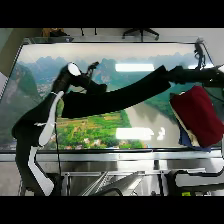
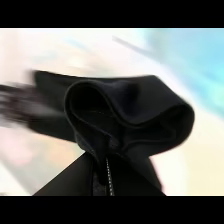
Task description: Fold the shirts.
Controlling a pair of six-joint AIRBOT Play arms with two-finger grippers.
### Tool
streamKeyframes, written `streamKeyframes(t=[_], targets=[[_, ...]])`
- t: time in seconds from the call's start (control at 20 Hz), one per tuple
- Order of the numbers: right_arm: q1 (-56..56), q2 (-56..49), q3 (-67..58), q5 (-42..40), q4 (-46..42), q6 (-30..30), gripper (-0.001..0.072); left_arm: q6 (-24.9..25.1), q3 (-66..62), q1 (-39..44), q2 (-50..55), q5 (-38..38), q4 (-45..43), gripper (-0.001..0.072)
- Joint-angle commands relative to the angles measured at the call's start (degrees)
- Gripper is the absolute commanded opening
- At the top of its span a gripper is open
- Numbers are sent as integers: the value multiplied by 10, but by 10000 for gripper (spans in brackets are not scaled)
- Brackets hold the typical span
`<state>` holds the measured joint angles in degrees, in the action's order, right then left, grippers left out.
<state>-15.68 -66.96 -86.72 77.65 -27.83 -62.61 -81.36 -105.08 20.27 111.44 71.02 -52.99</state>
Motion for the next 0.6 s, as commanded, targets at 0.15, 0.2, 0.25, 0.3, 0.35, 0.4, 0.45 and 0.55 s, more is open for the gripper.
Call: streamKeyframes(t=[0.15,0.2,0.25,0.3,0.35,0.4,0.45,0.55], targets=[[1,39,-80,76,75,-68,17,0,24,170,40,-305,6,18],[1,41,-80,83,75,-73,17,0,-1,184,64,-300,6,18],[1,42,-80,88,76,-73,17,-2,-24,194,86,-285,6,18],[1,41,-79,90,75,-73,17,-2,-47,200,104,-268,6,18],[1,41,-79,90,75,-73,17,-2,-71,201,117,-246,6,18],[1,40,-79,90,73,-73,17,-2,-93,198,122,-224,6,18],[1,39,-79,90,69,-73,17,-2,-116,191,121,-194,6,18],[1,31,-79,90,57,-74,17,-2,-154,162,99,-110,6,17]])
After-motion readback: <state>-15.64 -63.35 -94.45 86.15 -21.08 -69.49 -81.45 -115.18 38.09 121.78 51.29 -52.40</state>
